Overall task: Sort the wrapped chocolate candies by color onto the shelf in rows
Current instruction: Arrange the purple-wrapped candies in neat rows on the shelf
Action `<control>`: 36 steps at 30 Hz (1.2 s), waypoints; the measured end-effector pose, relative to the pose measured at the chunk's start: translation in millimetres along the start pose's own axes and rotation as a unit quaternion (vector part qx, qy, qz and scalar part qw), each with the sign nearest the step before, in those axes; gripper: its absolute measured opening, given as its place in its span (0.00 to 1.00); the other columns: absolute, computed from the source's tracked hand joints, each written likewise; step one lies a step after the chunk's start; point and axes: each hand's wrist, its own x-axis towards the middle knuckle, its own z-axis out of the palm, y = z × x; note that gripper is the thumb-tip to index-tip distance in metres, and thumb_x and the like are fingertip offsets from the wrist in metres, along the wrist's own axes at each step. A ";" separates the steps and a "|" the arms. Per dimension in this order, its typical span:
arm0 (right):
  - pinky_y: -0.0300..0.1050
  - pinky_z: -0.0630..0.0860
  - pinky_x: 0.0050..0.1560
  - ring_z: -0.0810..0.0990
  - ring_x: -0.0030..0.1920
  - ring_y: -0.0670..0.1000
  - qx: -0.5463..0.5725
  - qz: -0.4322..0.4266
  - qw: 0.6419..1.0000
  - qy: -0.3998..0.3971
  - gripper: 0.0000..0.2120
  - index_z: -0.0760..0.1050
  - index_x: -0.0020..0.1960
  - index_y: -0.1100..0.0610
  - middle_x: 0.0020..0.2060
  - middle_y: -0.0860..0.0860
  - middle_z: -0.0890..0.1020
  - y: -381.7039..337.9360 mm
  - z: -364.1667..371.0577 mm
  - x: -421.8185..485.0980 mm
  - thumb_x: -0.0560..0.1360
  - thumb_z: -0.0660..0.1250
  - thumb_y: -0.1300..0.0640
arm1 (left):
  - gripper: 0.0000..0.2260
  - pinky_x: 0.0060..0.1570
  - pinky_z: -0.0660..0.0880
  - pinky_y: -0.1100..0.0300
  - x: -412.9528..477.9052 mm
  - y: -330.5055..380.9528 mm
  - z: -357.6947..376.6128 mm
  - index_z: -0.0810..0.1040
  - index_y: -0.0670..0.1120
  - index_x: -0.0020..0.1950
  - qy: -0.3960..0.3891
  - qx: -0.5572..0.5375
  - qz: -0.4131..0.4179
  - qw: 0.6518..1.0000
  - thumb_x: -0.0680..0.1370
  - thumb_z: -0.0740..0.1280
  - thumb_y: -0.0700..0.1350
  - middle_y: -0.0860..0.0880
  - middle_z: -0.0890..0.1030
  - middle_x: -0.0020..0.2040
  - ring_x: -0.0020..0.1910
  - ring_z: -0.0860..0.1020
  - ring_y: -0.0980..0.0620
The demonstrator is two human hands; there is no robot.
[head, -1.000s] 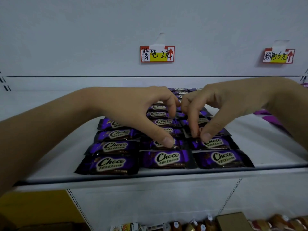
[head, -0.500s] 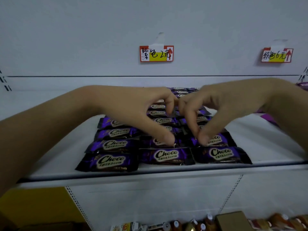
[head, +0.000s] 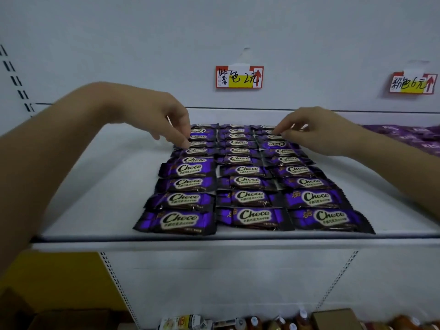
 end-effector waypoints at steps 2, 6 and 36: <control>0.44 0.73 0.53 0.78 0.48 0.48 -0.002 -0.013 1.000 0.004 0.09 0.81 0.52 0.48 0.48 0.47 0.80 -2.4 1.6 0.5 0.77 0.64 0.58 | 0.12 0.43 0.76 0.60 -7.2 2.3 -4.0 0.82 0.51 0.43 -0.054 -0.025 -0.004 0.998 0.64 0.77 0.54 0.50 0.83 0.44 0.40 0.80 0.58; 0.42 0.72 0.52 0.77 0.45 0.43 0.008 -0.027 1.000 0.011 0.08 0.80 0.50 0.47 0.47 0.45 0.80 -3.6 2.3 1.2 0.77 0.64 0.58 | 0.16 0.39 0.74 0.60 -13.3 9.8 -2.6 0.80 0.48 0.41 -0.119 -0.018 0.005 0.993 0.61 0.79 0.54 0.49 0.80 0.37 0.35 0.78 0.58; 0.32 0.65 0.57 0.75 0.54 0.43 0.114 -0.241 0.957 -0.116 0.16 0.81 0.53 0.45 0.52 0.44 0.80 -30.9 11.7 -9.6 0.71 0.61 0.58 | 0.07 0.41 0.72 0.62 -1.4 14.6 10.9 0.83 0.57 0.50 -0.060 -0.022 0.052 0.997 0.75 0.70 0.47 0.52 0.79 0.35 0.36 0.77 0.59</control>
